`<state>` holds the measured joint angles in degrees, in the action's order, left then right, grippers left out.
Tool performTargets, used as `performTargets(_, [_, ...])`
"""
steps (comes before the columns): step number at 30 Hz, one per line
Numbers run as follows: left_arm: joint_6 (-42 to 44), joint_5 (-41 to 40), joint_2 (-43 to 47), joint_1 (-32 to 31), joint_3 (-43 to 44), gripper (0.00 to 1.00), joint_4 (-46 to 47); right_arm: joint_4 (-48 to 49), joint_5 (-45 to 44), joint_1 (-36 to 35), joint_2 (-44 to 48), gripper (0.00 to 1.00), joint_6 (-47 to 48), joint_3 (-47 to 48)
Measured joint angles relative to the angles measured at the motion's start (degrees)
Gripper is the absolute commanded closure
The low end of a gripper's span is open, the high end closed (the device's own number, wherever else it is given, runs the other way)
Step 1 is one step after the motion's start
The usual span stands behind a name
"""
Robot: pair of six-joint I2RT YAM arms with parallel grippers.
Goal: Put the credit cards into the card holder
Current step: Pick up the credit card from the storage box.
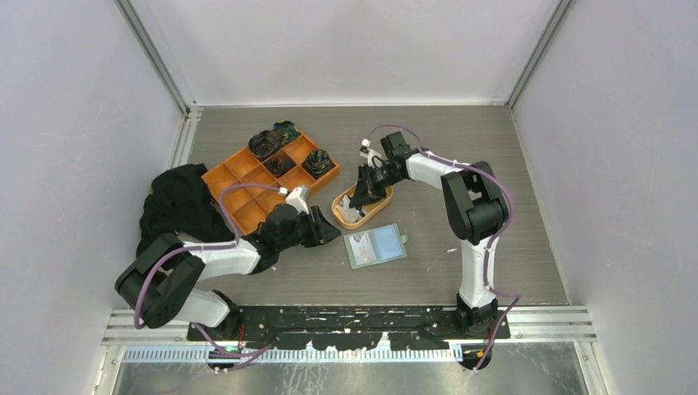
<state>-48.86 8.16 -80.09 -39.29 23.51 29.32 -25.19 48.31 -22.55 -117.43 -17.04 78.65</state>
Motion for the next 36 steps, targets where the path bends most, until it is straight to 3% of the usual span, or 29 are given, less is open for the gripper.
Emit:
performTargets(8, [0.0,0.0,3.8,0.0,-1.9,0.57,-1.1,0.1,0.9,1.7,0.0,0.79,-0.3,0.0])
performTargets(16, [0.0,0.0,9.0,0.0,-3.0,0.56,-3.1,0.0,0.7,3.2,0.0,0.92,-0.3,0.0])
performTargets(21, [-0.3,0.2,12.4,0.0,-4.3,0.55,-2.4,0.1,0.3,4.4,0.0,0.95,-0.3,-0.3])
performTargets(28, [-3.0,1.2,15.1,0.0,-9.3,0.4,4.2,0.7,0.0,6.9,1.8,0.97,-0.3,-2.0])
performTargets(36, [-7.8,2.9,13.9,0.0,-11.9,0.35,16.6,2.4,1.1,9.2,10.3,0.99,-0.7,-4.0])
